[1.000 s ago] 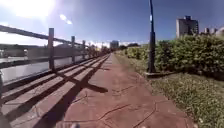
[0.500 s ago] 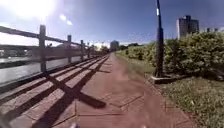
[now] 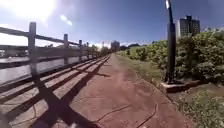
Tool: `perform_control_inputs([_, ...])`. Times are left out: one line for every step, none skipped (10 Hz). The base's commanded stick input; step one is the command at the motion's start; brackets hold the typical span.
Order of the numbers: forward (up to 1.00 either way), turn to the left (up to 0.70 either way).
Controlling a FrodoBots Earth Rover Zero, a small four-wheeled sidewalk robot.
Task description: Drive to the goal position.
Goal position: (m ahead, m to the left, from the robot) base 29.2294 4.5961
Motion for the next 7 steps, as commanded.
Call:
perform_control_inputs([0.85, 0.00])
perform_control_inputs([0.85, 0.00])
perform_control_inputs([0.85, 0.00])
perform_control_inputs([0.85, -0.12])
perform_control_inputs([0.85, -0.33])
perform_control_inputs([0.85, -0.10])
perform_control_inputs([0.85, 0.00])
